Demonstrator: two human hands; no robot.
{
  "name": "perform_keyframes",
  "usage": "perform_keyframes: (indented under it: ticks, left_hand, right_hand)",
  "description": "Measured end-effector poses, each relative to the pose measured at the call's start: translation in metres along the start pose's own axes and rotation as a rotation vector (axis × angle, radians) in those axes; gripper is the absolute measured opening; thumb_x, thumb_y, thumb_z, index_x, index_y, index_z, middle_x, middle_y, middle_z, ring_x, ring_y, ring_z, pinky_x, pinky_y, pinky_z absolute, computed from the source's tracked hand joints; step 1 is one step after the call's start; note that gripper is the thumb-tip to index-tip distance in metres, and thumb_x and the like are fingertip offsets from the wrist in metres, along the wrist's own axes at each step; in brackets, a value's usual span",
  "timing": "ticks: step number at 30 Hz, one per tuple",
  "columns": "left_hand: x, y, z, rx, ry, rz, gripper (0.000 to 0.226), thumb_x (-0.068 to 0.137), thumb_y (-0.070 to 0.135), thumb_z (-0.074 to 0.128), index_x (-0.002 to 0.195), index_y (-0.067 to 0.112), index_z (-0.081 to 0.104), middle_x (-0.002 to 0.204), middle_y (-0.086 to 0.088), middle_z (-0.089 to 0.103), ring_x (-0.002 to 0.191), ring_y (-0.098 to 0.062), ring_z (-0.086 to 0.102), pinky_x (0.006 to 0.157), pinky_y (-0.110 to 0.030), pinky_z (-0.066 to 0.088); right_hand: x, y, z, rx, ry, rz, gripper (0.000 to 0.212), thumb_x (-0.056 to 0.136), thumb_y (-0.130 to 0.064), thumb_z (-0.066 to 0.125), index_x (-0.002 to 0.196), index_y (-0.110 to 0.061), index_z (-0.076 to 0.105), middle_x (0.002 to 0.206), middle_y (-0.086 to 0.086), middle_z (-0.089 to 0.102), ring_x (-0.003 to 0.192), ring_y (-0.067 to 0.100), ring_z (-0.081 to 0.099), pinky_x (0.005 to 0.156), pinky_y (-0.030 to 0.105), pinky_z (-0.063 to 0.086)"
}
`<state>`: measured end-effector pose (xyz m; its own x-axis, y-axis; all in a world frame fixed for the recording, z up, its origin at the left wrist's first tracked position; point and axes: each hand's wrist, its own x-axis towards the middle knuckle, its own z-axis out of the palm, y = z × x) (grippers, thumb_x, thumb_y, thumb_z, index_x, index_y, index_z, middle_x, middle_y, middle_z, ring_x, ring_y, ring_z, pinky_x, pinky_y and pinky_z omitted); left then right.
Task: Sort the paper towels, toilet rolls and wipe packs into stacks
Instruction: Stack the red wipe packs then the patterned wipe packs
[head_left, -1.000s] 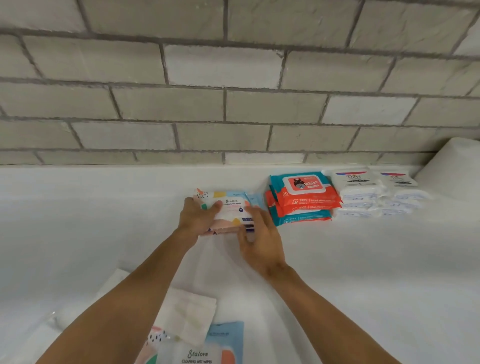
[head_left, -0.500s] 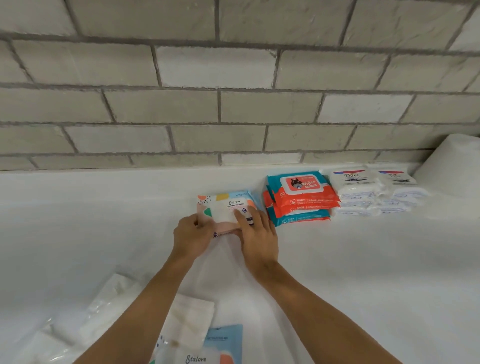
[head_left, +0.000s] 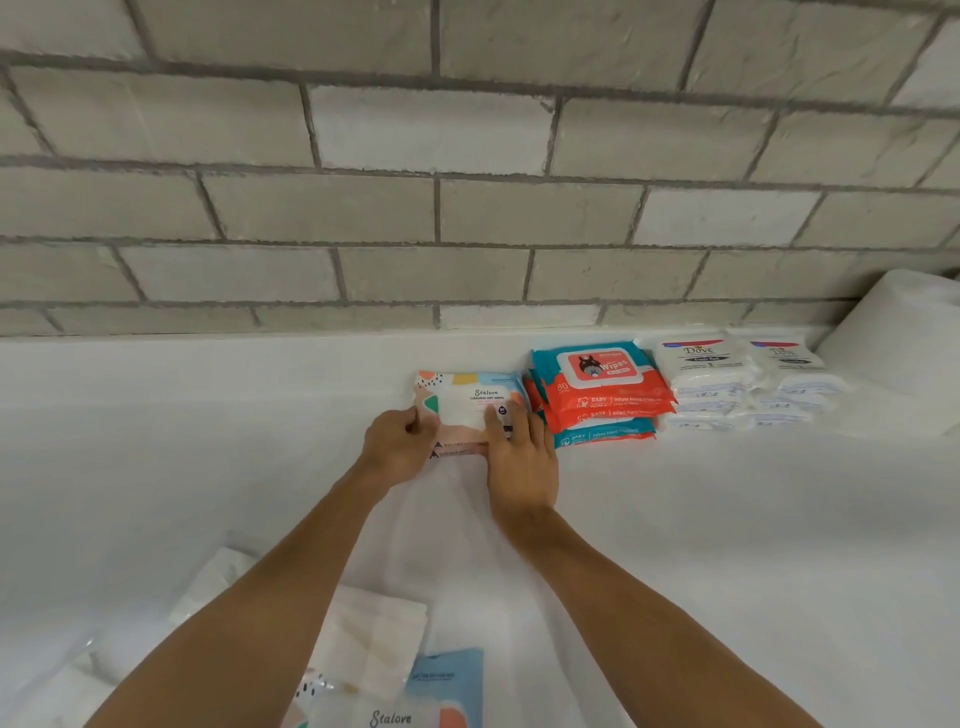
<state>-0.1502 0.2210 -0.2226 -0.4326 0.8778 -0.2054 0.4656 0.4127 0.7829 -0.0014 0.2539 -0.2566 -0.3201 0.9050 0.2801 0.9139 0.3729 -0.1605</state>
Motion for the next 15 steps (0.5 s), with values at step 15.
perform_keyframes:
  ticks: [15]
  left_hand:
    - [-0.071,-0.011,-0.049,-0.25,0.036,0.073,0.025,0.094,0.029,0.06,0.116,0.02,0.067,0.111,0.001,0.066,0.096,-0.015,0.062,0.075,-0.025,0.047]
  right_hand:
    - [-0.049,-0.016,-0.063,0.493,-0.041,-0.019,0.042,0.096,-0.018,0.055,0.138,-0.02,0.051,0.144,0.005,0.05,0.131,0.025,0.046,0.102,0.039,0.048]
